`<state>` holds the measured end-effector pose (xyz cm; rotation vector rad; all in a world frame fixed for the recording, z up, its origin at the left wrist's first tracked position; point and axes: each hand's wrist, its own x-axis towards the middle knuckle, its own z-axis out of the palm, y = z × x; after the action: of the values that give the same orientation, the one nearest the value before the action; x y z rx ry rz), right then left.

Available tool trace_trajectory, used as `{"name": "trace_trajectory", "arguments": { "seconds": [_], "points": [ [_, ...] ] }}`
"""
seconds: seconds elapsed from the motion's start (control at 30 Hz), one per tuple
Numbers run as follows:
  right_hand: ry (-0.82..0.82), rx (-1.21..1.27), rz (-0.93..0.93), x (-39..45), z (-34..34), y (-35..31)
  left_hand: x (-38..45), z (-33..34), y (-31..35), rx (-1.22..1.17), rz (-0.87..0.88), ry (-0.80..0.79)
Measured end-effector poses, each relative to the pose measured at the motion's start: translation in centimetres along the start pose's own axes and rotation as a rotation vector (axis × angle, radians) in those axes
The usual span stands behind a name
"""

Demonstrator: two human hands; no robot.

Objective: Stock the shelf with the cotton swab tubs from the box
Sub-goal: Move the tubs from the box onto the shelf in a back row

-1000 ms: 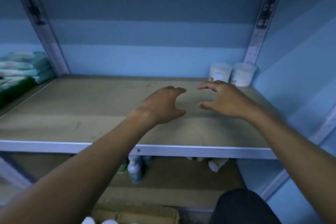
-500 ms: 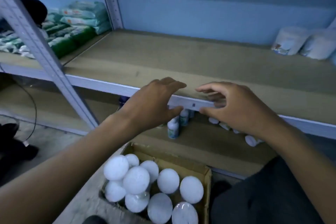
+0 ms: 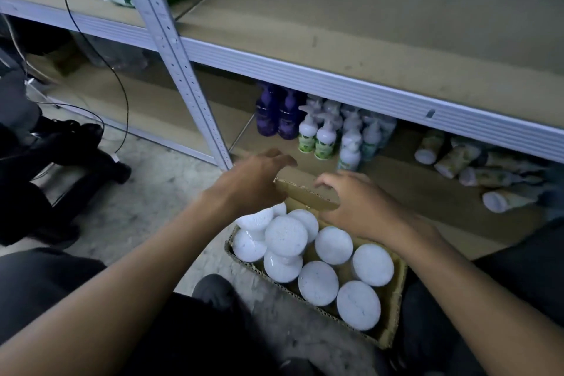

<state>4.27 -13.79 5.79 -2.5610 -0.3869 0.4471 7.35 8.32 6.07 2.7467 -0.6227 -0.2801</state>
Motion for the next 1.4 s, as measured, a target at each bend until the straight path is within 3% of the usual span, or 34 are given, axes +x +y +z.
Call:
{"name": "trace_trajectory", "arguments": {
  "seconds": [0.27,0.53,0.77,1.4],
  "points": [
    [-0.229,-0.121,0.015,3.0,7.5,0.6,-0.9,5.8,-5.0,0.121,-0.187,-0.286],
    [-0.273,-0.174,0.013,4.3,11.4,0.6,-1.8,8.8,-7.9,0.13,-0.273,-0.374],
    [-0.31,-0.266,-0.022,4.0,13.4,1.0,-2.3,10.7,-8.5,0.092,-0.281,-0.379],
    [-0.235,-0.195,-0.027,4.5,13.1,1.0,-0.9,9.8,-7.4,0.076,-0.318,-0.265]
  ]
}}
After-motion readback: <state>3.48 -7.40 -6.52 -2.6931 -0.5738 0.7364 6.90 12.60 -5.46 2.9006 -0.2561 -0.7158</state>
